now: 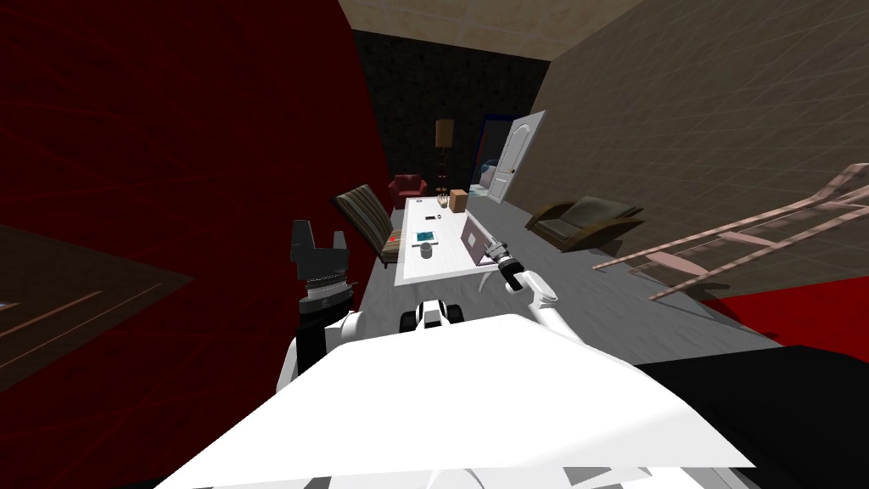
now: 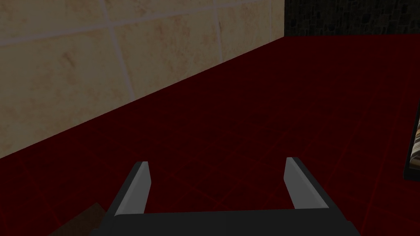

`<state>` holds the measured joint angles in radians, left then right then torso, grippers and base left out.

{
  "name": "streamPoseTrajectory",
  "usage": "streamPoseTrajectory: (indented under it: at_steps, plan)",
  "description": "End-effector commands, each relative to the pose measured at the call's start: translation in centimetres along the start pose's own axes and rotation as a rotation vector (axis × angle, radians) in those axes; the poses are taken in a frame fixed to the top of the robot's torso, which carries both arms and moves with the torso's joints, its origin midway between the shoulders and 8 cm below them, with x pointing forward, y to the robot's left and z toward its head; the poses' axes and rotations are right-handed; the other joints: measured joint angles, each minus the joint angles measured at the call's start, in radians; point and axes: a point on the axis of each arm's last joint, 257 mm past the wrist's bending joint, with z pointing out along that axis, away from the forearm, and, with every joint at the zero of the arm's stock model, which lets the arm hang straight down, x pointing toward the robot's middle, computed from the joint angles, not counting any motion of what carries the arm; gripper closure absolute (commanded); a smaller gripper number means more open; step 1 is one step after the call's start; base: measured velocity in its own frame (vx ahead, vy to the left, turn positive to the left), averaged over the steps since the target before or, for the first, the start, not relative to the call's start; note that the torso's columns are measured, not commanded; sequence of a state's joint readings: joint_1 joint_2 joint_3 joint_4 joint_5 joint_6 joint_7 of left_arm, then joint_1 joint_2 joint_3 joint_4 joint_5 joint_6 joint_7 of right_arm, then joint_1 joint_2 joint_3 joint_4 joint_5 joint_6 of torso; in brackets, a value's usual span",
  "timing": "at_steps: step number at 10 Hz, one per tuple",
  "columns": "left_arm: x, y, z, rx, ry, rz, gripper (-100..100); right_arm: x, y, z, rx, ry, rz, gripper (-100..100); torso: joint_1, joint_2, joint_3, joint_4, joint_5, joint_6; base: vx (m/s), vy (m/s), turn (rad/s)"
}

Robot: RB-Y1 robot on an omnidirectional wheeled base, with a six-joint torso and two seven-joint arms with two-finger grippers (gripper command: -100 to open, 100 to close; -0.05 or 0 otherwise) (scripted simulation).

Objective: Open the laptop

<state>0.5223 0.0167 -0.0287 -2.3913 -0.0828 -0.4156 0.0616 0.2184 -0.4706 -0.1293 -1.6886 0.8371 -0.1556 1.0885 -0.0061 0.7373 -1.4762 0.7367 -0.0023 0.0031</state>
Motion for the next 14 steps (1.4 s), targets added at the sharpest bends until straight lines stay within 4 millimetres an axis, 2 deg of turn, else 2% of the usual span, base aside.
streamPoseTrajectory:
  at_steps: [1, 4, 5, 6, 8, 14]
  plan:
    - [0.0, 0.0, 0.0, 0.000, 0.000, 0.000, 0, 0.9, -0.3, 0.6, 0.007, 0.014, 0.104, 100, 0.001, -0.002, -0.001, -0.001, 0.000, 0.001, -0.033, -0.086, 0.023]
    - [0.0, 0.0, 0.0, 0.000, 0.000, 0.000, 0, 1.3, -0.6, 1.4, 0.014, 0.019, 0.220, 100, 0.001, -0.004, -0.002, -0.001, 0.000, -0.002, -0.039, -0.080, 0.021]
    - [0.0, 0.0, 0.0, 0.000, 0.000, 0.000, 0, 0.9, -0.5, 1.3, 0.012, 0.010, 0.194, 100, 0.001, -0.003, -0.002, -0.001, 0.000, -0.002, -0.023, -0.043, 0.014]
    - [0.0, 0.0, 0.0, 0.000, 0.000, 0.000, 0, 1.3, 0.5, 1.5, 0.009, 0.012, 0.283, 100, 0.006, -0.002, -0.001, 0.000, 0.001, -0.002, -0.014, -0.087, -0.020]
    - [0.0, 0.0, 0.0, 0.000, 0.000, 0.000, 0, 1.7, 1.6, 1.7, 0.006, 0.015, 0.364, 100, -0.001, -0.003, -0.001, -0.003, -0.002, -0.002, 0.002, -0.139, -0.005]
    - [0.0, 0.0, 0.0, 0.000, 0.000, 0.000, 0, 2.2, 4.5, 2.0, -0.001, 0.018, 0.569, 100, 0.005, -0.005, -0.003, -0.007, -0.003, -0.004, 0.007, -0.101, -0.014]
